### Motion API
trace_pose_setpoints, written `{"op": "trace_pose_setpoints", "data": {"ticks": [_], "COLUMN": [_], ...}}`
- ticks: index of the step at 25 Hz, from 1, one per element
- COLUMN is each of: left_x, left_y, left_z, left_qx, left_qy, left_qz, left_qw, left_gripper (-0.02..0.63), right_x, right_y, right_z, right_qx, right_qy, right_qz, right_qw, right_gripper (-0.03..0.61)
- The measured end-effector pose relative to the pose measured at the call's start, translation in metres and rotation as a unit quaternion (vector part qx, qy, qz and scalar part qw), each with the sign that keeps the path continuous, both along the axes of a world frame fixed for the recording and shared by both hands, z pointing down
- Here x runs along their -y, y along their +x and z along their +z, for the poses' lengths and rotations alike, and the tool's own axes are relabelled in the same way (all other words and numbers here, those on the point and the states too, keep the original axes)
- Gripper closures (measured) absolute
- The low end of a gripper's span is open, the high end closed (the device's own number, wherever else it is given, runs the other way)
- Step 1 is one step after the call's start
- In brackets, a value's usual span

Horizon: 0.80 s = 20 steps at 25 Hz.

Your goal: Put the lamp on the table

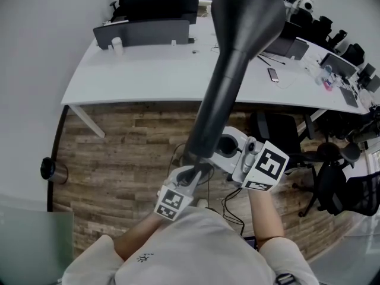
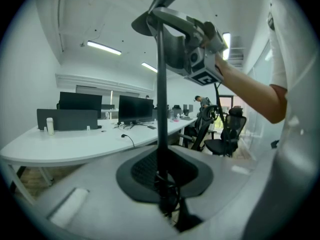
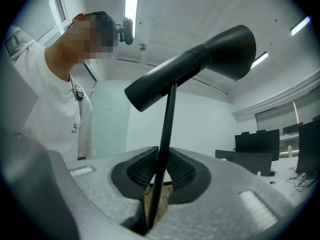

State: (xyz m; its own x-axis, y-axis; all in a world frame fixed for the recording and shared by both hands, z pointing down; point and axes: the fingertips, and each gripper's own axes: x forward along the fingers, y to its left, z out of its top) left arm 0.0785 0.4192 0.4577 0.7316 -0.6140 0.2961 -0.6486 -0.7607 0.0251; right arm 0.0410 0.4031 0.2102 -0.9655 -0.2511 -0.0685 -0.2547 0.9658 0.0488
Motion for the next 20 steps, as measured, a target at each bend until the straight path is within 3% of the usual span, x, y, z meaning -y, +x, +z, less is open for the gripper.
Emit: {"op": "trace_pose_setpoints", "data": {"ticks": [20], "left_x": [-0.013], "left_y": [-0.044], "left_z": [-0.001], "left_qx": [-0.008], "left_qy": [0.011], "left_qz": [0.007], "left_qw": [0.9999], "left_gripper": [0.574], "right_x": [-0.014], "right_y": [-0.045], "right_z": [0.000], "right_qx": [-0.003], "right_qy": [0.004], "right_qz": [0.009], "right_qw": [1.000], "right_gripper": [0.526]}}
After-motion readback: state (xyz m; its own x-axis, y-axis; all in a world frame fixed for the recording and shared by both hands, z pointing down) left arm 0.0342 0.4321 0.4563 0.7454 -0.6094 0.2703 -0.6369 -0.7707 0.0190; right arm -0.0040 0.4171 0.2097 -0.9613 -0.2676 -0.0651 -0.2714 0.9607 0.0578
